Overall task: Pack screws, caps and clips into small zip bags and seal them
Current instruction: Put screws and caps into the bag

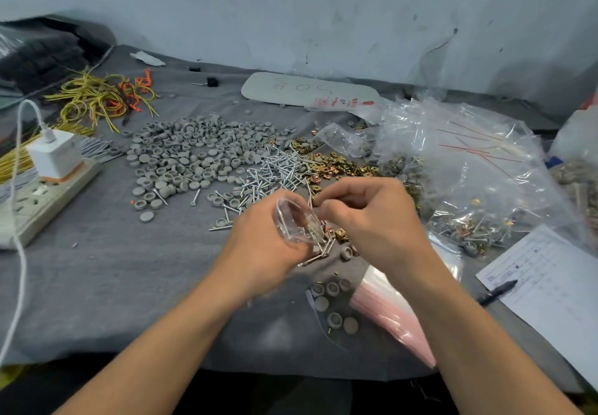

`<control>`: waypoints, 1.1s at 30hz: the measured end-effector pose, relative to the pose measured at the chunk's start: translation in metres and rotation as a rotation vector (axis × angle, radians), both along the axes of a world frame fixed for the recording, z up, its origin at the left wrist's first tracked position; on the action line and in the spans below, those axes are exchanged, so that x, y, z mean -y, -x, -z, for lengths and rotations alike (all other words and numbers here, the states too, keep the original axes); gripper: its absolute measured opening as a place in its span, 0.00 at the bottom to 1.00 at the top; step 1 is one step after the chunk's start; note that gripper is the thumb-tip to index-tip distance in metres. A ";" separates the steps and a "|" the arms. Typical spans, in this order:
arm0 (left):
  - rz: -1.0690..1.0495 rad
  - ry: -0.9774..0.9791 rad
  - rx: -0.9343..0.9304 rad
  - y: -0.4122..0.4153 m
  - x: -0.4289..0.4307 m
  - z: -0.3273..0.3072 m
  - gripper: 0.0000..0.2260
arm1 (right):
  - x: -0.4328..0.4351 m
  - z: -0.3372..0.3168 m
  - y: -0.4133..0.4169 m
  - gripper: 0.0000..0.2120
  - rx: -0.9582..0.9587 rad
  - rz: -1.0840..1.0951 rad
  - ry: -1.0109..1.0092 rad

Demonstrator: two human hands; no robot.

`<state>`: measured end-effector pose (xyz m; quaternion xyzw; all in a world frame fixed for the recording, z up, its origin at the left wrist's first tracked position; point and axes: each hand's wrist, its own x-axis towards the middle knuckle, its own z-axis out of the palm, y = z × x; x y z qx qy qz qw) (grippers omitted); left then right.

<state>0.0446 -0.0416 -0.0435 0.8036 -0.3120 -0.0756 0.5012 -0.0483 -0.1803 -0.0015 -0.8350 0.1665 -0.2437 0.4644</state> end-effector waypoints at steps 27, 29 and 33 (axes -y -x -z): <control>0.048 -0.280 0.310 0.019 -0.002 -0.003 0.20 | 0.004 0.024 0.021 0.07 -0.692 -0.074 0.760; 0.067 -0.292 0.322 0.023 -0.001 -0.003 0.21 | 0.006 0.022 0.022 0.09 -0.679 -0.045 0.723; 0.052 -0.342 0.330 0.020 -0.004 -0.001 0.24 | 0.008 0.018 0.028 0.12 -0.710 -0.031 0.678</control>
